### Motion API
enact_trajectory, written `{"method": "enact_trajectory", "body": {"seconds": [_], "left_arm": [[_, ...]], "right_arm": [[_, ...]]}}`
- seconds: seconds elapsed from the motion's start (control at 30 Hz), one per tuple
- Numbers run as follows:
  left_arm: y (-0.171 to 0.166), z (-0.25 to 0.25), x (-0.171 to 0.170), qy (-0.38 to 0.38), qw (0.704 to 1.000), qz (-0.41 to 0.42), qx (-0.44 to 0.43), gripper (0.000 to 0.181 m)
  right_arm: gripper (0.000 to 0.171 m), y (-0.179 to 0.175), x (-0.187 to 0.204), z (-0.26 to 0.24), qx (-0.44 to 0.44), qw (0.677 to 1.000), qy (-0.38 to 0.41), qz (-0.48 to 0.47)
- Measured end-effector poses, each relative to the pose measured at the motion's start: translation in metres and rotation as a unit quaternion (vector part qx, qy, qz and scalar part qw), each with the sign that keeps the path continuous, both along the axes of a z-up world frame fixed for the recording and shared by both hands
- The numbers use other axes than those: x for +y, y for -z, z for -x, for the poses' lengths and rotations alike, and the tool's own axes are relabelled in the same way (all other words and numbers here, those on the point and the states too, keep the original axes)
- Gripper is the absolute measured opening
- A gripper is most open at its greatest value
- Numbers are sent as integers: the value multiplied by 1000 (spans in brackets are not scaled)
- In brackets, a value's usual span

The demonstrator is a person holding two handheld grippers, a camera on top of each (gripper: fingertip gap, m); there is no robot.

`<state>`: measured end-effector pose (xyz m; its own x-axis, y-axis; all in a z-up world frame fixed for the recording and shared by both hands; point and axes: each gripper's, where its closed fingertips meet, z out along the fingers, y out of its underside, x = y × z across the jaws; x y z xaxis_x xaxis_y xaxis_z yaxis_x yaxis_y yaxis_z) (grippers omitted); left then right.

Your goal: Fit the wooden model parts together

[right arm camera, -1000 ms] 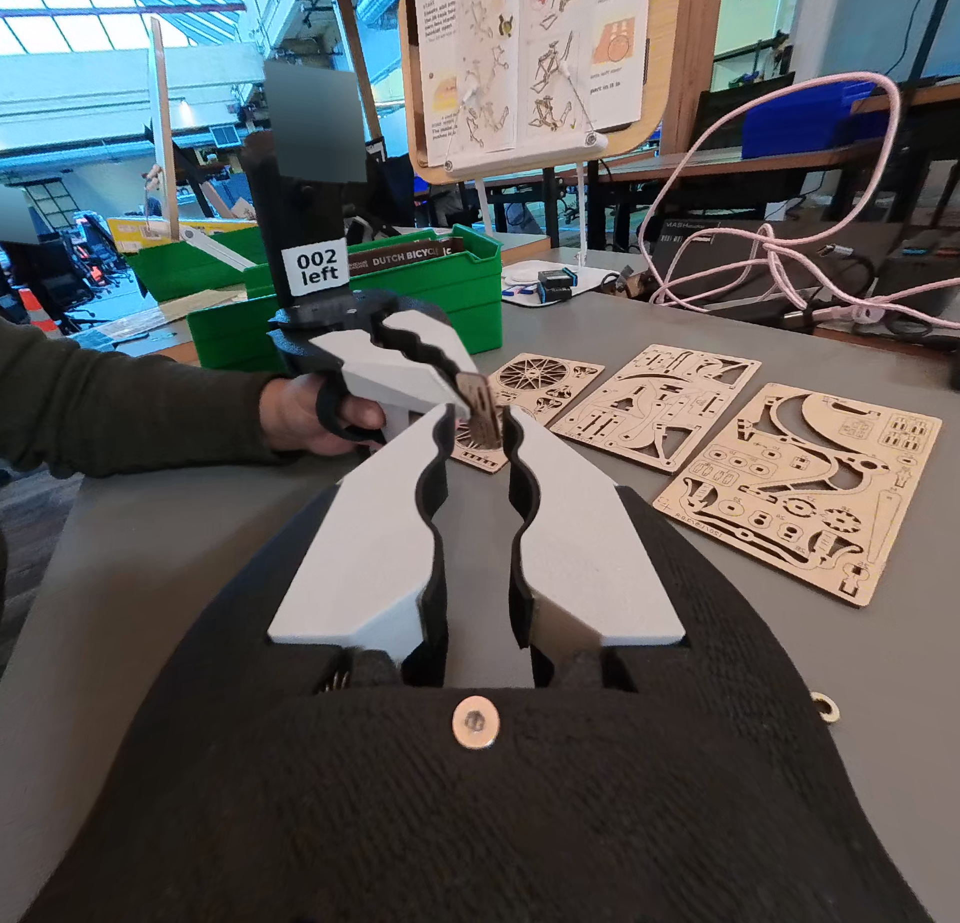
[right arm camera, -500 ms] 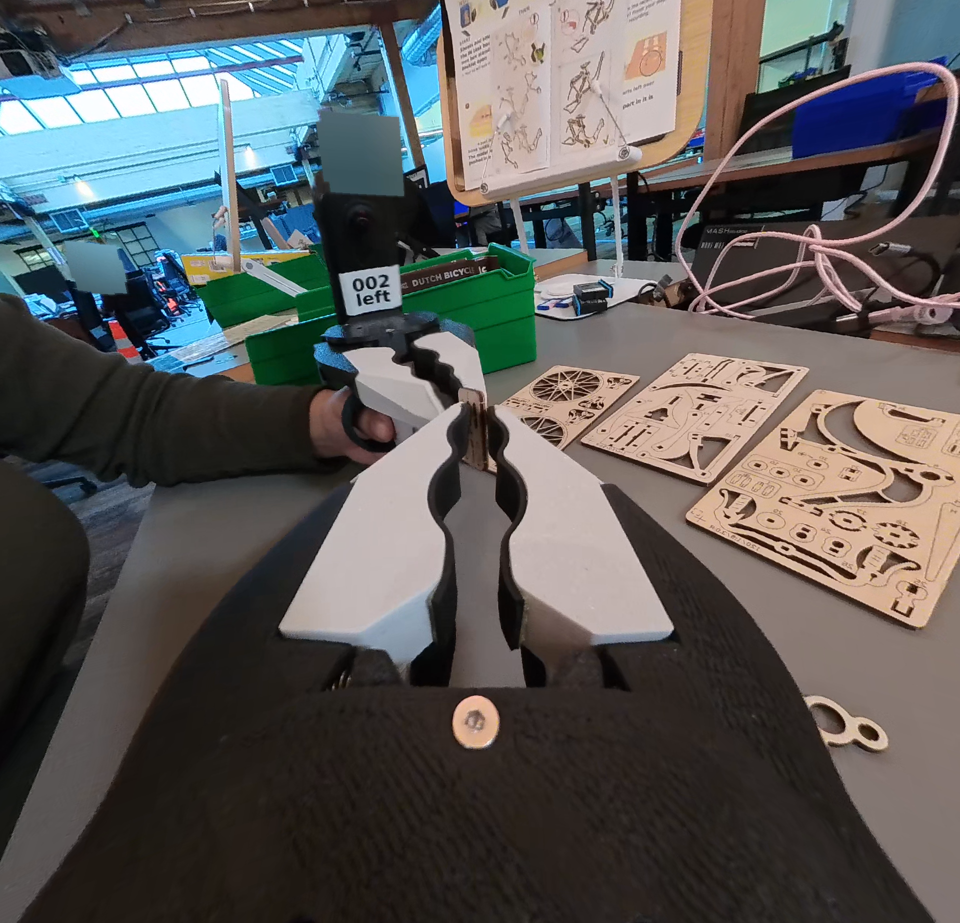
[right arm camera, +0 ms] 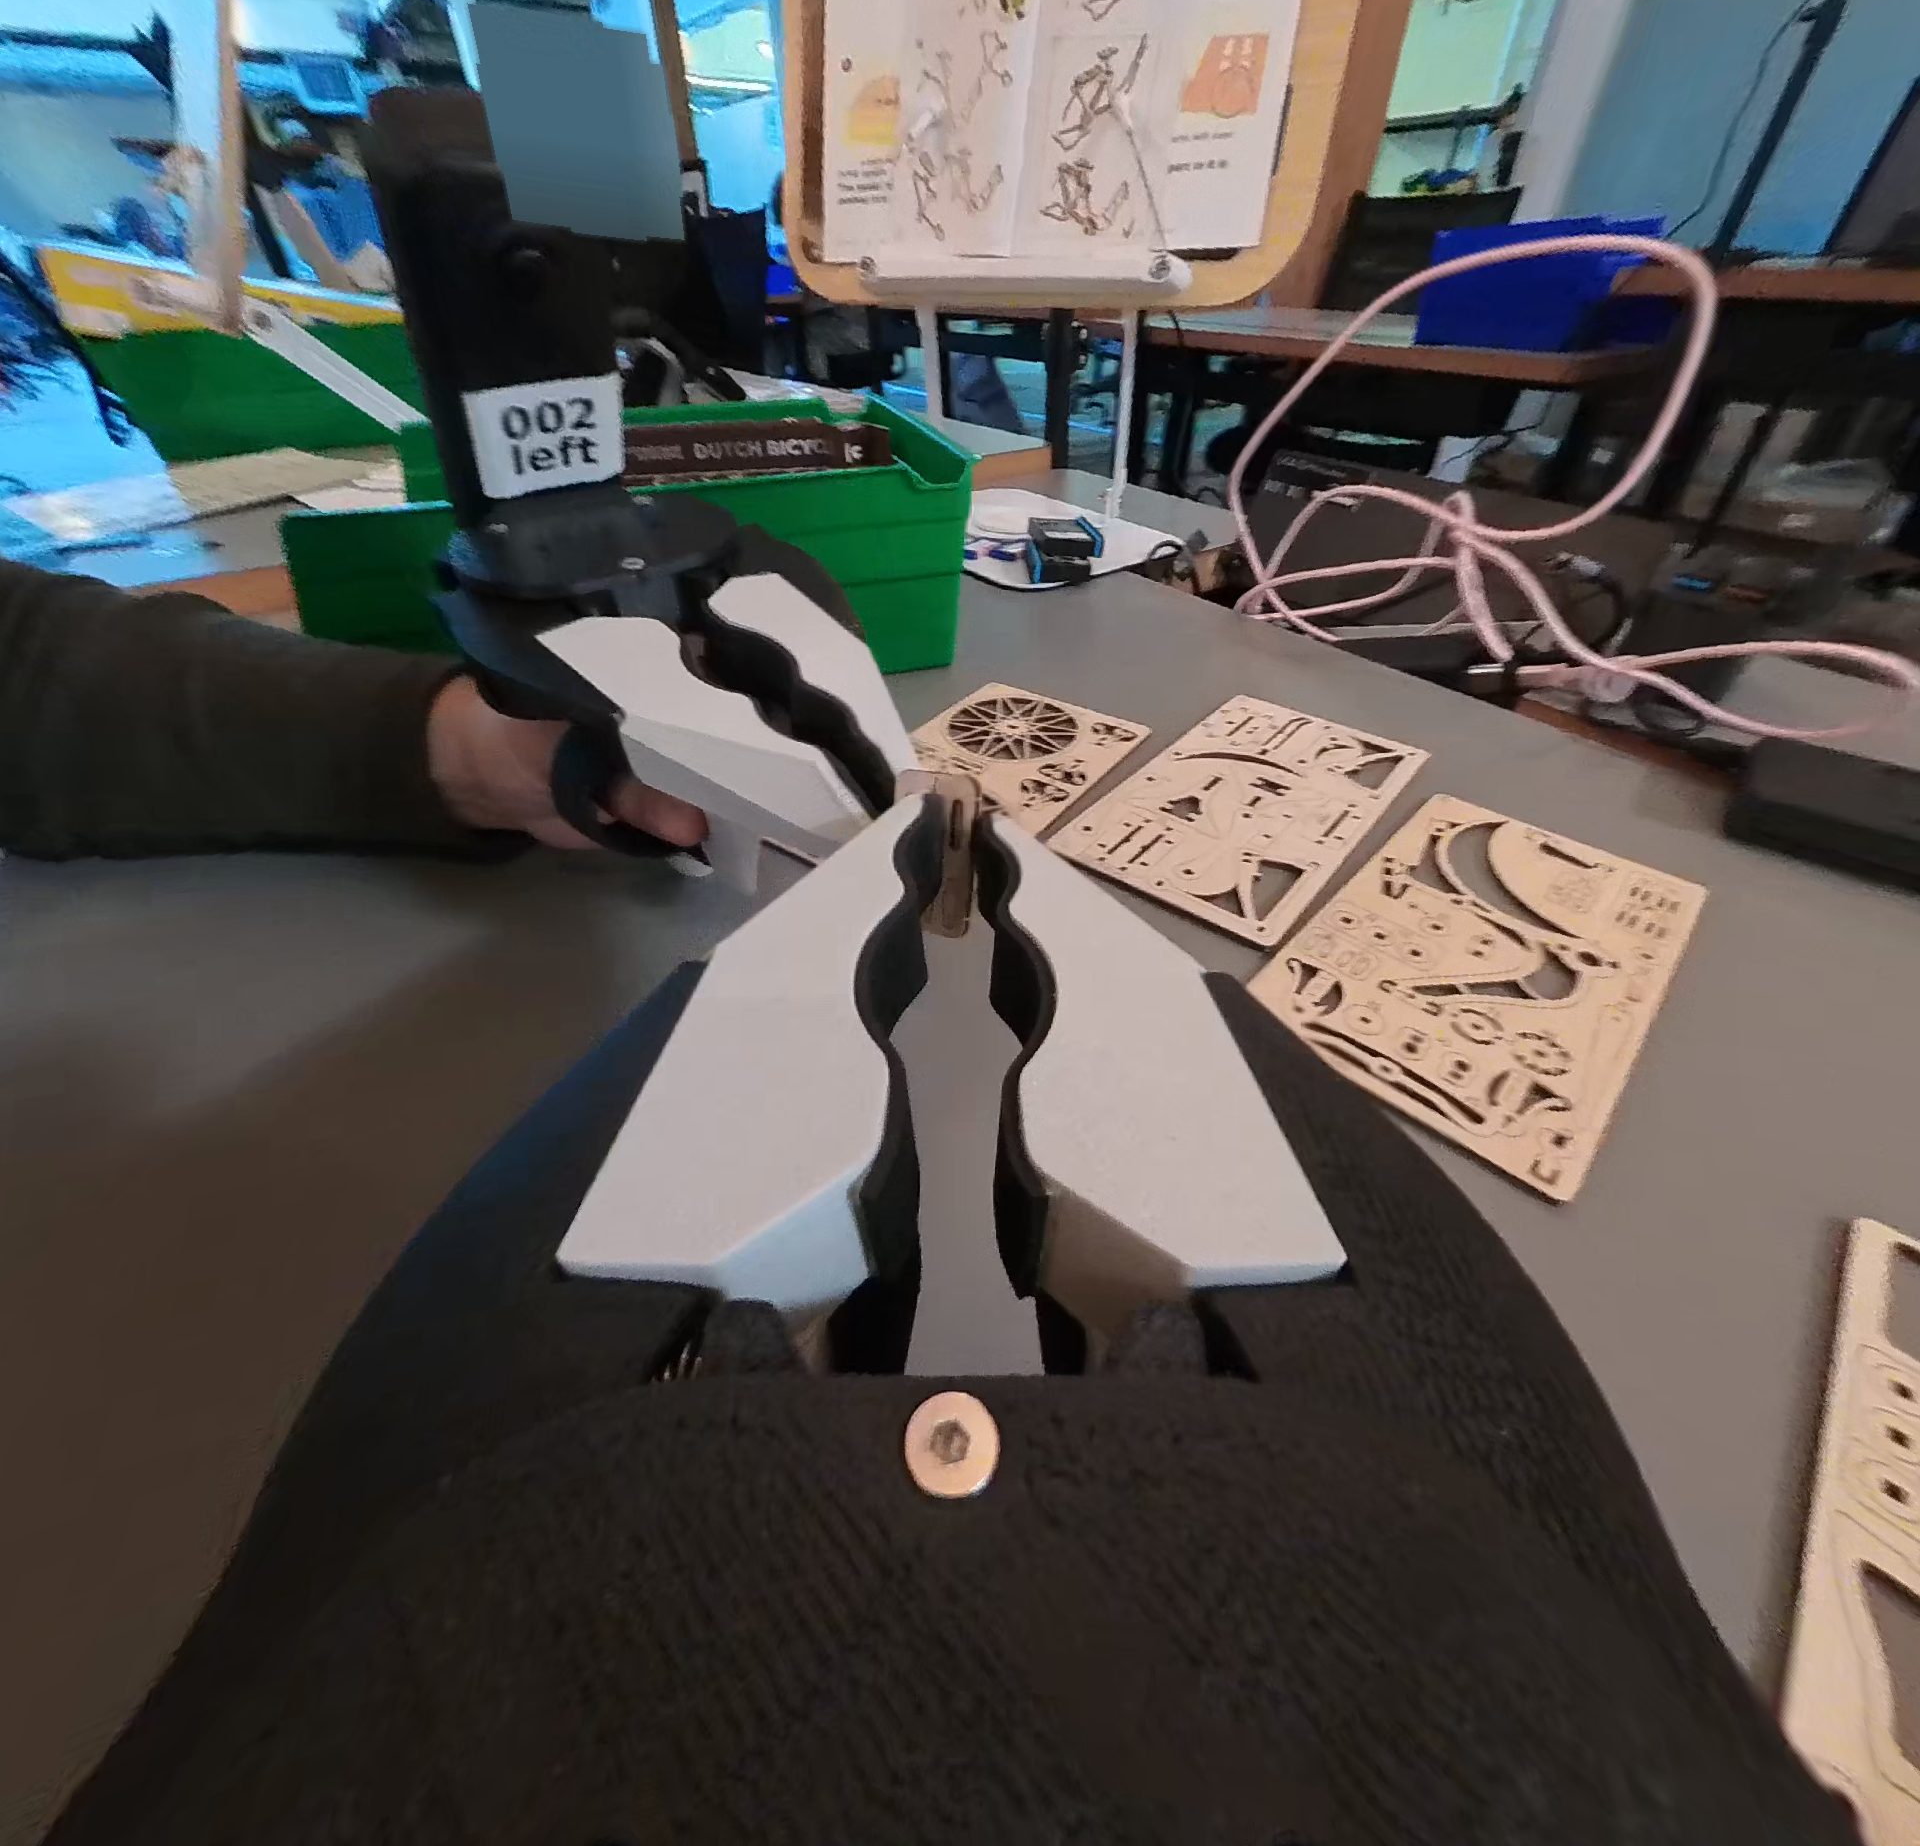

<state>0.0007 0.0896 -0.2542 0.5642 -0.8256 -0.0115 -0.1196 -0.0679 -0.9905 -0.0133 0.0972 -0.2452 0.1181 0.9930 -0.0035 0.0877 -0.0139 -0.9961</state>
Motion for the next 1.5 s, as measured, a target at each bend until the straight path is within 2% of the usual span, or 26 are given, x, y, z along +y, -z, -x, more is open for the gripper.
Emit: {"method": "enact_trajectory", "body": {"seconds": [0.2, 0.27, 0.4, 0.6, 0.73, 0.87, 0.97, 1.07, 1.17, 1.23, 1.37, 1.5], "left_arm": [[8, 6, 11, -37, 999, 25, -3, 2], [5, 7, 12, -20, 997, 48, -50, 1], [-4, 16, 14, -18, 991, 66, -112, 1], [-13, 18, 11, 0, 988, 57, -145, 0], [-20, 7, -7, 54, 991, -10, -122, 1], [-21, 5, -14, 65, 991, -60, -97, 0], [-22, 5, -17, 74, 990, -83, -87, 0], [-22, 5, -17, 72, 990, -86, -87, 1], [-22, 4, -19, 82, 989, -81, -88, 1], [-21, 4, -20, 85, 989, -80, -88, 1], [-23, 5, -19, 89, 989, -71, -100, 1], [-24, 6, -18, 87, 988, -60, -112, 2]], "right_arm": [[5, 5, 7, 4, -27, 994, 60, -89], [5, 0, 6, 4, 11, 997, 42, -64], [20, -11, 8, -4, 62, 998, 11, -10], [22, 0, 7, -4, 29, 999, -11, -12], [20, 2, -3, -2, 21, 999, -37, -27], [0, 2, -19, -1, 12, 994, -75, -73], [1, 1, -23, 0, 14, 991, -71, -114], [15, -1, -26, 0, 20, 991, -81, -101], [13, -4, -22, -1, 33, 994, -76, -77], [19, -5, -18, -1, 35, 995, -69, -63], [4, -10, -24, -2, 56, 993, -94, -35], [1, -10, -24, -2, 57, 993, -101, -24]]}}
